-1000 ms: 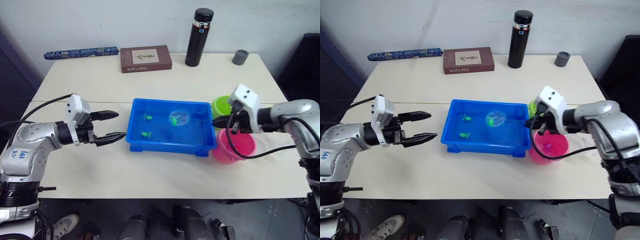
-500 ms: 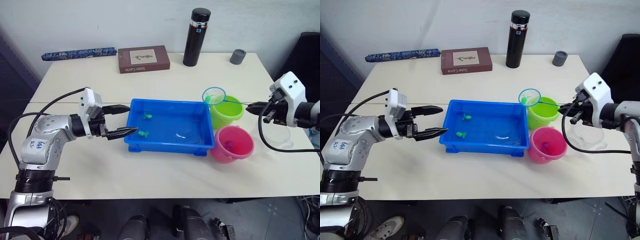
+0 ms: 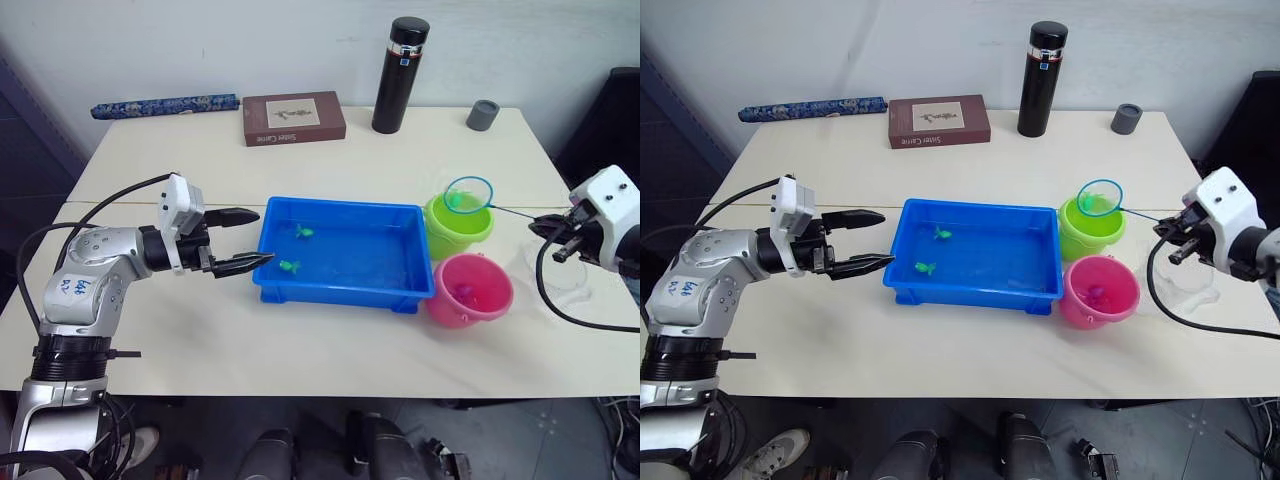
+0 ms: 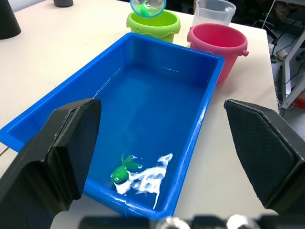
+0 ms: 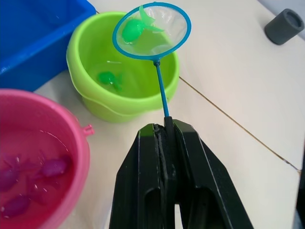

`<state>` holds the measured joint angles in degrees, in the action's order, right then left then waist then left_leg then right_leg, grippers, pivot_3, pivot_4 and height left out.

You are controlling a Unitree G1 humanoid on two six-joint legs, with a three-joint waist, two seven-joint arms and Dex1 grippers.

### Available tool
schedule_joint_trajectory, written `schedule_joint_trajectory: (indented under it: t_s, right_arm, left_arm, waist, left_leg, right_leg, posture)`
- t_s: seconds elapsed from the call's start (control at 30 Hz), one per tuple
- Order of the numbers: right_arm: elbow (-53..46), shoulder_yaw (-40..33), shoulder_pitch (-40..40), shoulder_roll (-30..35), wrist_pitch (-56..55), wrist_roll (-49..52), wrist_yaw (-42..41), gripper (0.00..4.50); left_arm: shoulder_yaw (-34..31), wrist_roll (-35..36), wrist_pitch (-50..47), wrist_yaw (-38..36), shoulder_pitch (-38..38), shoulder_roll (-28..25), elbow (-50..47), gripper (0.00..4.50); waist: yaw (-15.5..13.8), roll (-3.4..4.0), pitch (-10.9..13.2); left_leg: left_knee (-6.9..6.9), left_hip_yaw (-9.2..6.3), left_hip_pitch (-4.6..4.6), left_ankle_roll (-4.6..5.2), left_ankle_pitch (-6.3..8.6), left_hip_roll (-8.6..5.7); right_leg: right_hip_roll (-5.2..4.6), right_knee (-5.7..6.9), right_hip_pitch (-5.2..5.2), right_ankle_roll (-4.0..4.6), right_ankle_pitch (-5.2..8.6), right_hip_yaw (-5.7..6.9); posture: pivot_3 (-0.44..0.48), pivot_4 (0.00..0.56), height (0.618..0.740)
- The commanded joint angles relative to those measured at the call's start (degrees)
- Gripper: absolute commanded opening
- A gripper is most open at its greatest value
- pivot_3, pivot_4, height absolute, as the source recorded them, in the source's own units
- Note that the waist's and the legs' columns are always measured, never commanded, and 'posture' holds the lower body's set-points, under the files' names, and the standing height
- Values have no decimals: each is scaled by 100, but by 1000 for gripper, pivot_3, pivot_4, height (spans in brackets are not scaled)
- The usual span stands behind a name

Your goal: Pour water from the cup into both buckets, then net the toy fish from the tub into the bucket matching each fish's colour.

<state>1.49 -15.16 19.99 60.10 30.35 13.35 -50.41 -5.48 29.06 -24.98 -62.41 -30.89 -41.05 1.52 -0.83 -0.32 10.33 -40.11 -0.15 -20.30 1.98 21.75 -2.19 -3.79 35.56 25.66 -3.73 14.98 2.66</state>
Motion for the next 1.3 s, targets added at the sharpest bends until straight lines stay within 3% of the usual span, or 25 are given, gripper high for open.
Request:
schedule_joint_trajectory:
  t_s: [0.03, 0.2, 0.47, 0.93, 1.3]
  right_arm:
    - [-425, -418, -319, 130, -521, -136, 93, 0]
    - [-540, -341, -649, 159, -1457, -753, 472, 0]
    - [-636, -48, -1300, 194, -3360, -2533, 1670, 0]
    - [-599, 188, -1696, 243, -4518, -4716, 3353, 0]
    - [-459, 185, -1650, 366, -4661, -5361, 3792, 0]
  left_arm:
    - [-54, 5, 93, -54, -91, -3, 5, 4460]
    - [-34, -21, 125, -76, -102, 19, 47, 4460]
    - [-27, -31, 117, -98, -89, 22, 54, 4460]
    - [35, -64, 137, -136, -160, 97, 132, 4460]
    - [20, -53, 125, -113, -127, 95, 100, 4460]
  waist:
    - [-4, 2, -1]
    - [-7, 2, -1]
    - [-38, 2, -1]
    - [-34, 2, -1]
    - [-32, 2, -1]
  left_leg:
    - [0, 0, 0, 0, 0, 0]
    - [-3, 2, 3, -1, -1, -1]
    - [-3, 4, 3, -2, -1, -2]
    - [-6, 7, 6, -5, -4, -3]
    - [-6, 11, 8, -4, -5, -2]
  right_leg:
    - [0, 0, 0, 0, 0, 0]
    - [1, 4, -1, 0, 0, -2]
    - [1, 4, -1, 0, 0, -2]
    - [5, 8, -2, 0, 0, -5]
    - [7, 12, -3, 0, 0, -10]
  posture:
    - [0, 150, 739]
    - [0, 150, 739]
    - [0, 150, 739]
    - [0, 150, 739]
    - [0, 150, 739]
